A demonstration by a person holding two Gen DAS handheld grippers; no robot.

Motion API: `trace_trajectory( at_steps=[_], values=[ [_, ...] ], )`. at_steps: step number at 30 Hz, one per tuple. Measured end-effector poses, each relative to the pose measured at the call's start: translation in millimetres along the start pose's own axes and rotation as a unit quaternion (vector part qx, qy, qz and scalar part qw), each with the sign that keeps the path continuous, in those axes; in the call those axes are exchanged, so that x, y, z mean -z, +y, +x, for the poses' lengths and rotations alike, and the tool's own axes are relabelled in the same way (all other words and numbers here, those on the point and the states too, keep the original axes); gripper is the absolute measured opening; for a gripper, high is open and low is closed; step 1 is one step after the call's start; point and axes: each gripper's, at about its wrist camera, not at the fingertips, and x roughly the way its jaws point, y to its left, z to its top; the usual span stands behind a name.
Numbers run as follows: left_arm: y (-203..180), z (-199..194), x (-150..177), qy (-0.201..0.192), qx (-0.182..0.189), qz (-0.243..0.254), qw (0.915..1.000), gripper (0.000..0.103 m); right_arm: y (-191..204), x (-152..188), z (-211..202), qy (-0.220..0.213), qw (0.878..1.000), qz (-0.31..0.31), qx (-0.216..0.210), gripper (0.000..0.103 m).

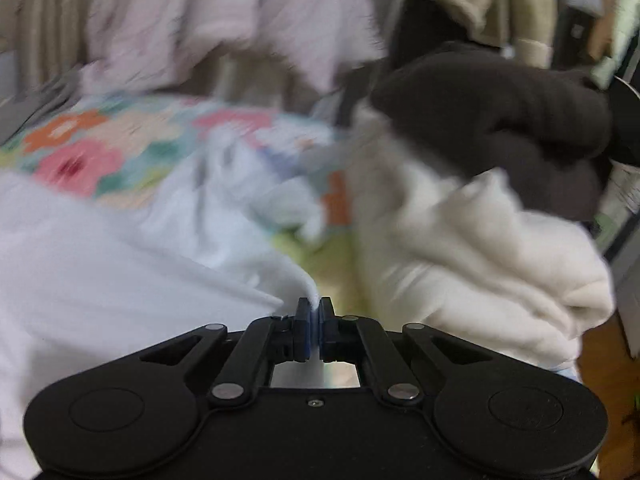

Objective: Fold clothes
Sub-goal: 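Open both grippers to lay the white garment flat on the bedspread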

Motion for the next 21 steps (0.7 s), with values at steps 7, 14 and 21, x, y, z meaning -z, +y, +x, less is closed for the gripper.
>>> trace_trajectory(
  at_steps=[7, 14, 21],
  values=[
    [8.1, 15.2, 4.1, 0.033, -0.016, -0.022, 0.9991, 0.033, 22.5, 28.7, 2.2, 0.005, 0.998, -0.003, 0.056, 0.012],
    [-1.1, -9.7, -2.7, 0.071, 0.003, -0.026, 0.9972, 0.046, 40.8, 56.9, -128.9, -0.093, 0.991, 0.098, -0.019, 0.047],
    [-2.5, -99.2, 20.3, 0.080, -0.069, 0.042, 0.9935, 0.063, 110.3, 86.9, -233.3, -0.174, 0.983, 0.053, -0.036, 0.071]
  ],
)
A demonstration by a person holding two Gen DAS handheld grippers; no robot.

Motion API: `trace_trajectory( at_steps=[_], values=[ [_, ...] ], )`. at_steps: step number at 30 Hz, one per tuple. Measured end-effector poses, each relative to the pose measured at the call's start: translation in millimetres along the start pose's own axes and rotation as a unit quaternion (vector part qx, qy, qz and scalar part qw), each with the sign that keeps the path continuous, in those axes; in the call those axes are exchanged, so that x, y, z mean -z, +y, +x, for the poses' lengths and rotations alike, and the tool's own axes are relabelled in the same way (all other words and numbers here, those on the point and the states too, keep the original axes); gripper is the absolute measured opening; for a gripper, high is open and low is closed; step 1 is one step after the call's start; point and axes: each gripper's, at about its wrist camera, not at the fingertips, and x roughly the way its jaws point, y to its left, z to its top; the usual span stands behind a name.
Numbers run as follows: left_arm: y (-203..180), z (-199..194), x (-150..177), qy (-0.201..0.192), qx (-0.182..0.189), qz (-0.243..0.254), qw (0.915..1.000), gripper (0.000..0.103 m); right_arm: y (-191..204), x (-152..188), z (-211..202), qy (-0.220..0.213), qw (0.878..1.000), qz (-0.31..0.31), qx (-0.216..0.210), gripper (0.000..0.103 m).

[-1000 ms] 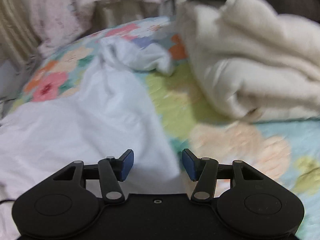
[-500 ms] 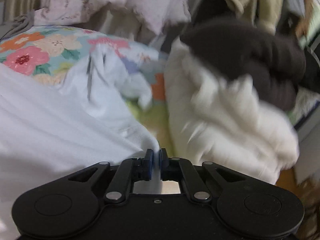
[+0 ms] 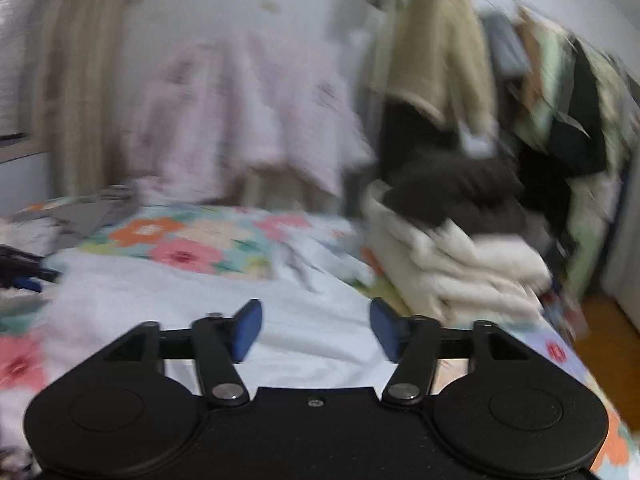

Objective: Fold clothes
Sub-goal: 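Open both grippers to lay the white garment flat on the bedspread, then move both open grippers back over the spread-out white garment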

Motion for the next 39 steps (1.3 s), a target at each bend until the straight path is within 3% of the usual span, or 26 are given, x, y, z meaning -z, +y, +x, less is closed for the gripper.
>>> trace_trajectory(
  at_steps=[2, 4, 5, 7, 8, 10, 13, 15, 17, 18, 20, 22, 24, 26, 28, 32, 34, 35, 38, 39],
  values=[
    [12.4, -25.4, 14.9, 0.004, -0.016, 0.009, 0.9998, 0.063, 11.3, -4.5, -15.2, -0.013, 0.999, 0.003, -0.045, 0.080],
    [25.7, -51.0, 24.2, 0.001, -0.037, 0.009, 0.9993, 0.063, 15.3, -13.4, -27.7, -0.024, 0.997, 0.011, -0.068, 0.080],
    [31.8, -65.7, 28.6, -0.005, -0.060, 0.013, 0.9981, 0.063, 15.3, -18.4, -34.6, -0.031, 0.997, 0.011, -0.073, 0.080],
    [37.2, -83.2, 32.4, -0.007, -0.135, 0.067, 0.9886, 0.064, 13.3, -29.4, -52.9, -0.053, 0.995, 0.004, -0.082, 0.080],
    [39.8, -91.1, 34.8, -0.006, -0.183, 0.114, 0.9764, 0.064, 11.2, -34.6, -62.5, -0.061, 0.994, 0.000, -0.088, 0.080],
    [54.3, -107.9, 34.0, -0.011, -0.233, 0.164, 0.9585, 0.064, 1.0, -41.2, -80.4, -0.069, 0.993, -0.002, -0.095, 0.080],
    [94.7, -144.2, 17.1, -0.023, -0.288, 0.172, 0.9417, 0.064, -15.7, -44.5, -102.6, -0.066, 0.992, -0.010, -0.106, 0.081],
    [119.3, -170.8, 3.5, -0.040, -0.331, 0.201, 0.9212, 0.065, -26.5, -38.9, -110.2, -0.046, 0.993, -0.016, -0.106, 0.082],
    [143.1, -192.1, -15.6, -0.049, -0.379, 0.237, 0.8931, 0.066, -35.6, -24.0, -107.8, -0.020, 0.994, -0.003, -0.109, 0.082],
    [150.7, -201.1, -26.1, -0.049, -0.392, 0.240, 0.8867, 0.064, -39.6, -15.4, -105.4, -0.006, 0.994, 0.006, -0.112, 0.082],
    [158.4, -225.4, -49.8, -0.048, -0.323, 0.214, 0.9205, 0.062, -46.3, 4.4, -98.9, 0.023, 0.993, 0.023, -0.117, 0.082],
    [147.2, -245.7, -57.6, -0.062, -0.199, 0.168, 0.9635, 0.063, -38.5, 36.9, -91.0, 0.031, 0.996, 0.005, -0.083, 0.082],
    [120.2, -247.0, -46.5, -0.096, -0.118, 0.135, 0.9791, 0.066, -24.3, 71.3, -74.3, 0.044, 0.998, -0.035, -0.025, 0.081],
    [80.8, -219.0, -24.2, -0.074, -0.035, 0.138, 0.9871, 0.066, -21.4, 100.3, -51.7, 0.088, 0.995, -0.017, -0.033, 0.078],
    [34.3, -185.5, 3.5, -0.049, 0.004, 0.175, 0.9833, 0.066, -20.3, 119.7, -33.5, 0.127, 0.991, -0.004, -0.052, 0.070],
    [-54.9, -132.1, 66.4, -0.021, 0.038, 0.262, 0.9640, 0.066, -28.8, 130.4, -15.9, 0.147, 0.986, 0.036, -0.077, 0.070],
    [-88.4, -118.2, 95.3, 0.008, 0.080, 0.289, 0.9541, 0.066, -32.9, 132.7, -8.7, 0.156, 0.982, 0.057, -0.087, 0.067],
    [-104.2, -114.7, 106.4, 0.022, 0.092, 0.322, 0.9421, 0.066, -33.9, 133.6, -4.9, 0.164, 0.980, 0.062, -0.089, 0.060],
    [-139.3, -124.8, 135.1, 0.002, 0.112, 0.418, 0.9016, 0.066, -33.4, 136.8, 6.2, 0.182, 0.974, 0.083, -0.109, 0.045],
    [-144.6, -126.0, 141.0, 0.007, 0.126, 0.434, 0.8920, 0.068, -31.3, 137.5, 8.4, 0.183, 0.972, 0.090, -0.117, 0.043]
  ],
)
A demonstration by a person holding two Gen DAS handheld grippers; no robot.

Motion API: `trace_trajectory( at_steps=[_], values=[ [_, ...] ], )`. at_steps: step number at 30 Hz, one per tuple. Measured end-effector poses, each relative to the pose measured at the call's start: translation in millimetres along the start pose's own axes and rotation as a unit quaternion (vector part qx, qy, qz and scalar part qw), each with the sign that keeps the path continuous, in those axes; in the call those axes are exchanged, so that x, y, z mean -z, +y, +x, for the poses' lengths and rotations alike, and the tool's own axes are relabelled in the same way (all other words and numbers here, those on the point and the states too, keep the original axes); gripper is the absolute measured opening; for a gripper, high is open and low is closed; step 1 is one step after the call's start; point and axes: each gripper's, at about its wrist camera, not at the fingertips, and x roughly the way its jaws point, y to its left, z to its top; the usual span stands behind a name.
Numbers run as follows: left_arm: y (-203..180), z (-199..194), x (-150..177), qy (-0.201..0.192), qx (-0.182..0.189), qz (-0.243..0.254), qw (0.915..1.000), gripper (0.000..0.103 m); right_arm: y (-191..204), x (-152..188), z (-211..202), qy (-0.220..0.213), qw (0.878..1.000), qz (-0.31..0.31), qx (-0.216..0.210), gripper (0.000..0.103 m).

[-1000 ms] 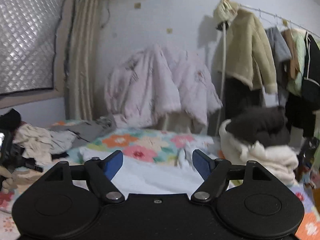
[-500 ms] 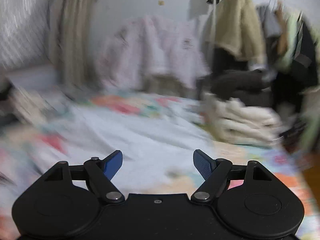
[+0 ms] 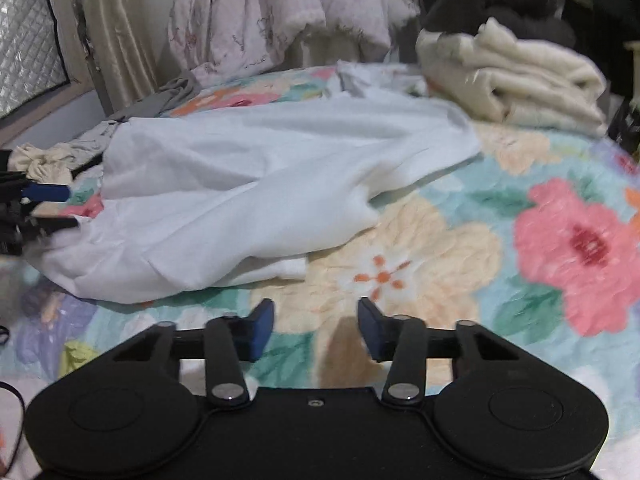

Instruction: Fold clothes

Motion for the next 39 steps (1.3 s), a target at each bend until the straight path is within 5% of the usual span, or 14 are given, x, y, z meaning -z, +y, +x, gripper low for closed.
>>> trace_trajectory(
  at_steps=[4, 9, 10, 12, 15, 18, 21, 24, 27, 31, 37, 39],
  values=[
    [-32.0, 3.0, -2.3, 0.004, 0.065, 0.071, 0.9953, 0.070, 4.2, -0.8, 12.7, 0.013, 0.999, 0.028, -0.031, 0.040],
    [-61.3, 39.7, -14.8, 0.018, 0.074, 0.091, 0.9929, 0.071, 6.0, -2.8, 22.1, 0.023, 0.996, 0.071, -0.057, 0.040],
    [-63.6, 46.3, -16.5, 0.022, 0.069, 0.091, 0.9932, 0.066, 5.8, -2.6, 22.5, 0.023, 0.995, 0.079, -0.060, 0.040],
    [-57.3, 58.7, -22.4, 0.027, 0.073, 0.068, 0.9946, 0.021, 4.0, -1.6, 22.6, 0.024, 0.993, 0.094, -0.068, 0.040],
    [-28.9, 72.5, -26.7, 0.024, 0.102, -0.038, 0.9938, 0.018, 1.4, -0.6, 24.7, 0.030, 0.991, 0.105, -0.071, 0.040],
    [10.4, 85.8, -16.1, 0.025, 0.147, -0.203, 0.9677, 0.018, 2.1, -0.5, 26.9, 0.033, 0.991, 0.108, -0.071, 0.040],
    [38.9, 99.1, -2.6, 0.026, 0.185, -0.327, 0.9263, 0.018, 1.9, 0.5, 27.7, 0.030, 0.989, 0.121, -0.077, 0.042],
    [53.7, 109.2, 11.8, 0.025, 0.211, -0.410, 0.8871, 0.018, -1.5, -1.4, 29.8, 0.023, 0.985, 0.145, -0.088, 0.046],
    [58.3, 111.8, 27.2, 0.017, 0.229, -0.452, 0.8621, 0.018, -10.5, -5.8, 33.7, 0.006, 0.974, 0.201, -0.108, 0.047],
    [60.1, 115.7, 30.4, 0.018, 0.233, -0.466, 0.8531, 0.018, -15.8, -9.7, 29.8, -0.014, 0.962, 0.252, -0.108, 0.048],
    [71.5, 118.6, 38.1, 0.006, 0.257, -0.504, 0.8243, 0.018, -2.2, -27.6, 18.5, -0.039, 0.975, 0.196, -0.096, 0.050],
    [72.8, 120.8, 36.3, 0.007, 0.263, -0.503, 0.8234, 0.018, -3.7, -29.0, 31.3, -0.033, 0.971, 0.214, -0.102, 0.060]
  ],
)
